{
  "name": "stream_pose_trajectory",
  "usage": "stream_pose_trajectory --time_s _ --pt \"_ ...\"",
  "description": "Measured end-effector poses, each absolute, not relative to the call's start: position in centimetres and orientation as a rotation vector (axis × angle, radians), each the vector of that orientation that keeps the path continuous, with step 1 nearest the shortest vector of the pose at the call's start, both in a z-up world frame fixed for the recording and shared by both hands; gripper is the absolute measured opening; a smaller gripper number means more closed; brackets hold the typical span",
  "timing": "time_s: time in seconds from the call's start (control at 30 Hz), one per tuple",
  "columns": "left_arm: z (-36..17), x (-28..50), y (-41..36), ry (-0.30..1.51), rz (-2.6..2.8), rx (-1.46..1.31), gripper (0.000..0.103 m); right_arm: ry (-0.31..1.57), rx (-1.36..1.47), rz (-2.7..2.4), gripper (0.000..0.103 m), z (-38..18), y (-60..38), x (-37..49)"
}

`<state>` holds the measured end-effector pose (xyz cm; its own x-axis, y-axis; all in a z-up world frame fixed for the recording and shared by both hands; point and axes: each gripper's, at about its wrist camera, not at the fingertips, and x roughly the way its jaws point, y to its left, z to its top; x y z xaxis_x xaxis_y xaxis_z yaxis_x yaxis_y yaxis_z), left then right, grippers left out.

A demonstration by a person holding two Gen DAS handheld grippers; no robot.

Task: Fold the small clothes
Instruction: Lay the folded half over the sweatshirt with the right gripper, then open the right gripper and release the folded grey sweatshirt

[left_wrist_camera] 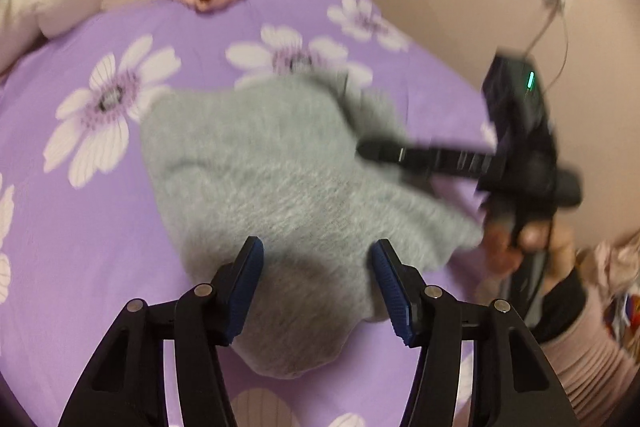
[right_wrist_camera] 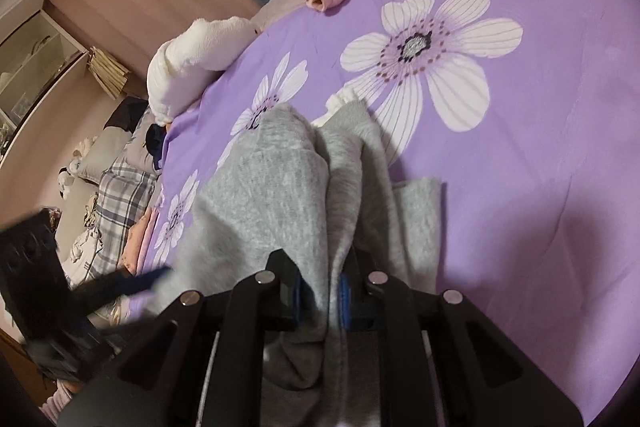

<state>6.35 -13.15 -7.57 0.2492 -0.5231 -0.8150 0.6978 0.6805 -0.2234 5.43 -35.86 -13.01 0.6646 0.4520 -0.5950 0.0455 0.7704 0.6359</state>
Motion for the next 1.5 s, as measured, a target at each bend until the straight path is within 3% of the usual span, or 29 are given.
stream_pose_trajectory --time_s 0.27,0.4,0.5,0.53,0.57,0.67,0.8,0.87,0.9,0.97,1.23,1.5 --pt "-9.0 6.5 -13.1 1.039 -0.834 0.247 0.058 0.831 0.74 0.252 0.022 -14.1 -36.8 5.6" --pt "-9.1 6.0 -13.6 1.025 -0.83 0.291 0.058 0.777 0.77 0.246 0.051 -13.1 -37.4 6.1" --pt "-9.2 5.7 -13.7 1.021 -0.829 0.304 0.058 0.761 0.761 0.231 0.047 -12.6 -37.6 7.2" --pt "-9.2 5.8 -13.7 1.02 -0.831 0.306 0.058 0.774 0.752 0.219 0.033 -12.7 -37.6 7.6" --pt "-9.3 5.8 -13.6 1.019 -0.833 0.305 0.058 0.793 0.74 0.206 0.026 -12.8 -37.5 8.0" --pt "-9.4 5.8 -13.5 1.014 -0.841 0.299 0.058 0.813 0.707 0.171 0.019 -13.3 -37.6 8.8" --pt "-9.4 5.6 -13.6 1.008 -0.838 0.299 0.058 0.818 0.742 0.149 0.02 -14.1 -38.5 9.2" --pt "-9.4 5.4 -13.7 1.003 -0.835 0.302 0.058 0.815 0.771 0.124 0.028 -14.2 -39.1 8.9" --pt "-9.4 5.5 -13.7 1.001 -0.834 0.303 0.058 0.806 0.761 0.083 0.038 -13.9 -39.3 8.5" --pt "-9.3 5.5 -13.6 1.002 -0.832 0.295 0.058 0.768 0.698 -0.011 0.041 -12.6 -39.7 7.4" --pt "-9.3 5.9 -13.2 1.02 -0.842 0.25 0.058 0.684 0.466 0.148 0.032 -7.3 -35.8 1.7" --pt "-9.2 5.9 -13.2 1.014 -0.84 0.252 0.058 0.815 0.212 0.191 0.025 -9.6 -30.3 -0.8"
